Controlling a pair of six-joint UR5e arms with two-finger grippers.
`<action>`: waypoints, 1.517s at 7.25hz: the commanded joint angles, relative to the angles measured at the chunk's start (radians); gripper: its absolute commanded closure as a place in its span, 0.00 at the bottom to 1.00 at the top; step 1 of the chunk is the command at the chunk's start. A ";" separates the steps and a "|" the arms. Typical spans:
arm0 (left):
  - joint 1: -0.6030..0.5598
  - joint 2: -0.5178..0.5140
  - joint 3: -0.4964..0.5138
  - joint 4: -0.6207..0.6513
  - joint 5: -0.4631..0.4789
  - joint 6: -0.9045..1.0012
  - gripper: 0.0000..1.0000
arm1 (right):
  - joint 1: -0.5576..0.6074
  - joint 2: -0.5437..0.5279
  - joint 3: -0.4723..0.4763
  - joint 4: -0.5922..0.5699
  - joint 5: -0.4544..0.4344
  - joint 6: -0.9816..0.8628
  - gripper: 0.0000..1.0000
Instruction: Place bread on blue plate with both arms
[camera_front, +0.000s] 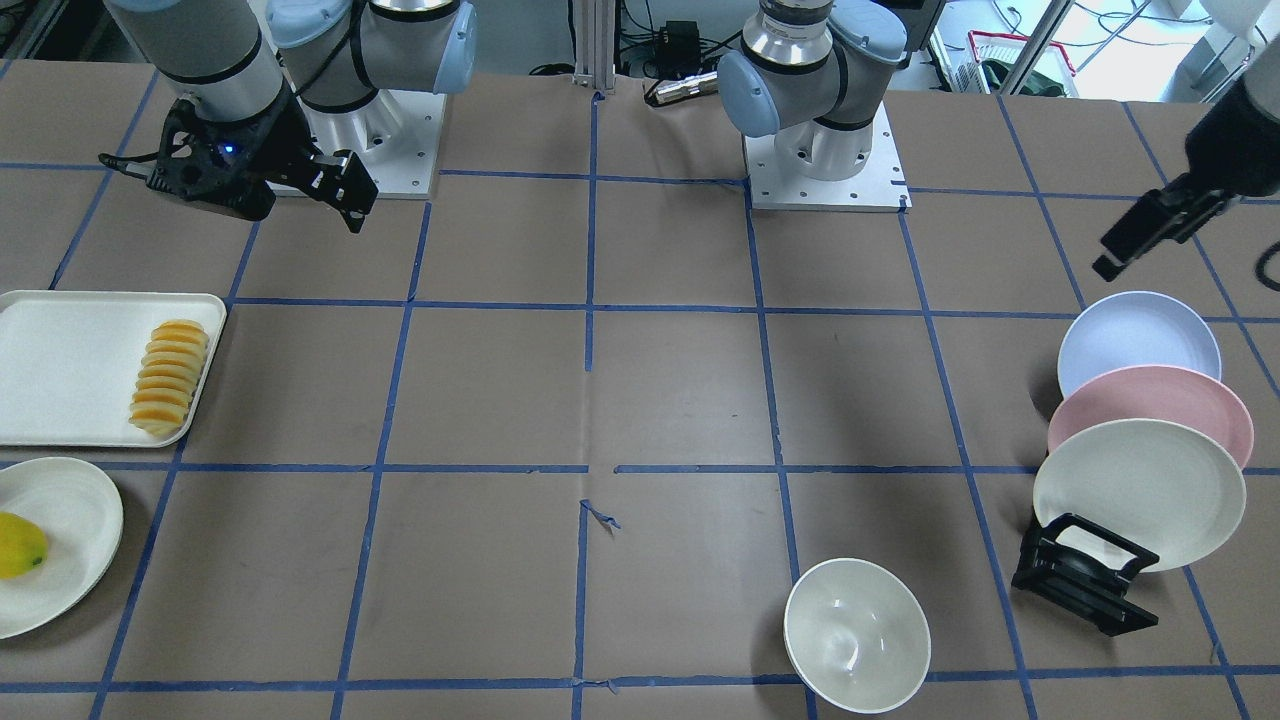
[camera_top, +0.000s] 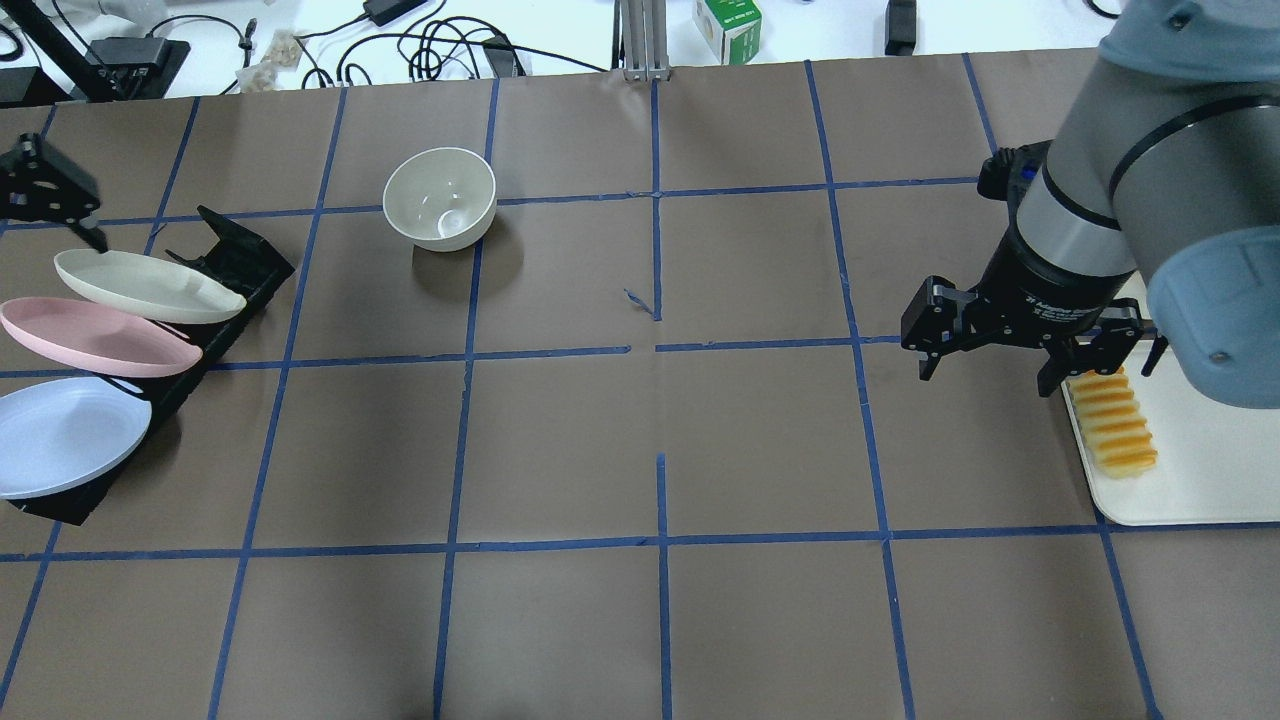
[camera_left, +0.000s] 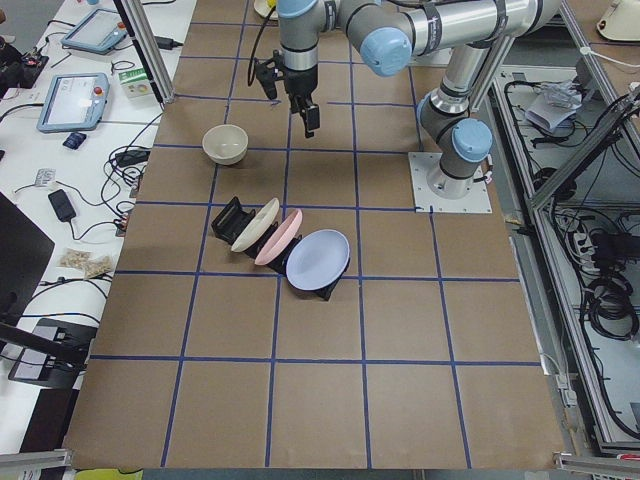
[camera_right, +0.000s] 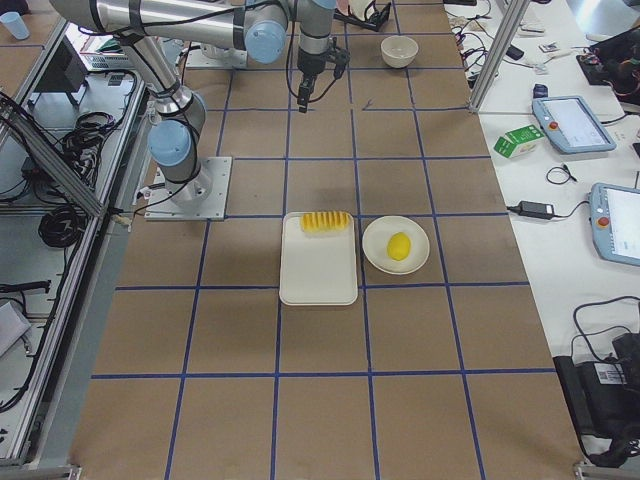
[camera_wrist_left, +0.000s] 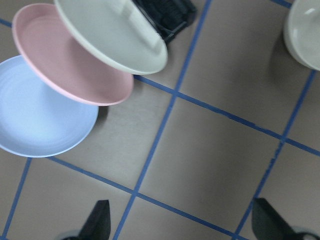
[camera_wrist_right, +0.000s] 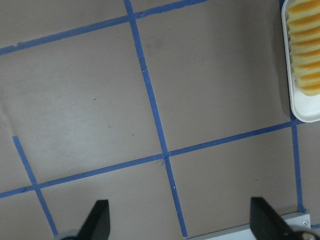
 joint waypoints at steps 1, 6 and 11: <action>0.229 -0.053 -0.034 0.045 0.032 -0.007 0.00 | -0.157 0.003 0.034 -0.002 0.000 -0.137 0.00; 0.410 -0.214 -0.186 0.332 0.050 -0.054 0.00 | -0.458 0.049 0.218 -0.324 -0.016 -0.516 0.00; 0.406 -0.326 -0.173 0.357 0.112 -0.066 0.00 | -0.482 0.320 0.219 -0.599 -0.016 -0.583 0.00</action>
